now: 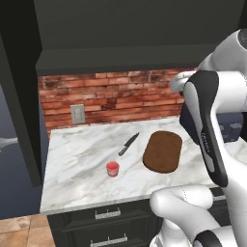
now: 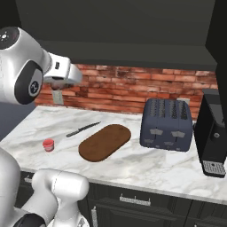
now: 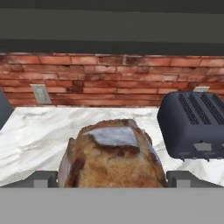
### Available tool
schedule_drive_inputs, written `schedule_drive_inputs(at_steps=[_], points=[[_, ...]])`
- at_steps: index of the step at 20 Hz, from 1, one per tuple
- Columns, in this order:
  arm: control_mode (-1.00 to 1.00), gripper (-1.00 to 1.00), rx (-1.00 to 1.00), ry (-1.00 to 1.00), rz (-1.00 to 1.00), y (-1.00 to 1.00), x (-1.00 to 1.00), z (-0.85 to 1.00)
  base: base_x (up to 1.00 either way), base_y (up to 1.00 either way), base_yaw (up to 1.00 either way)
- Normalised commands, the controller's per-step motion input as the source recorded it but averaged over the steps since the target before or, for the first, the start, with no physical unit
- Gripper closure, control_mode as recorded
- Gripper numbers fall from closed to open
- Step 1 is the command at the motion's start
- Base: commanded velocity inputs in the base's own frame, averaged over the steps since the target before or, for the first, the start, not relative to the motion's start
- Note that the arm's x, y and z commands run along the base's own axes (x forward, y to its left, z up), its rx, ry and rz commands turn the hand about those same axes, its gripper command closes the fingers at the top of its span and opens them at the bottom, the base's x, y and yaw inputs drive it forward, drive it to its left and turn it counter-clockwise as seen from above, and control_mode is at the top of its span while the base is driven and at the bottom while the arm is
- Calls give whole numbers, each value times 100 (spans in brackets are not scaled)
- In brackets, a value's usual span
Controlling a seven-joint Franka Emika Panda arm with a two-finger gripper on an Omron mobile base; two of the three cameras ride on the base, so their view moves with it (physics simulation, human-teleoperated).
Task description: Pick the bread, place it on the cutting board, pick the jam, place it on the counter, and close the cabinet.
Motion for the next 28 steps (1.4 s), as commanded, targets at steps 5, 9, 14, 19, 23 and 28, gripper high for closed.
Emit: schedule_drive_inputs(at_steps=[5,9,14,19,23,28], points=[[-100,100,0,8,0,-23,-12,-18,0,0,0],[-100,100,0,8,0,-15,-7,-25,0,0,0],[-100,100,0,10,0,-8,-8,-21,0,0,0],[-100,100,0,8,0,-1,-6,-28,0,0,0],[-100,100,0,6,0,0,-3,-29,0,0,0],[-100,100,0,2,0,0,0,-32,0,0,0]])
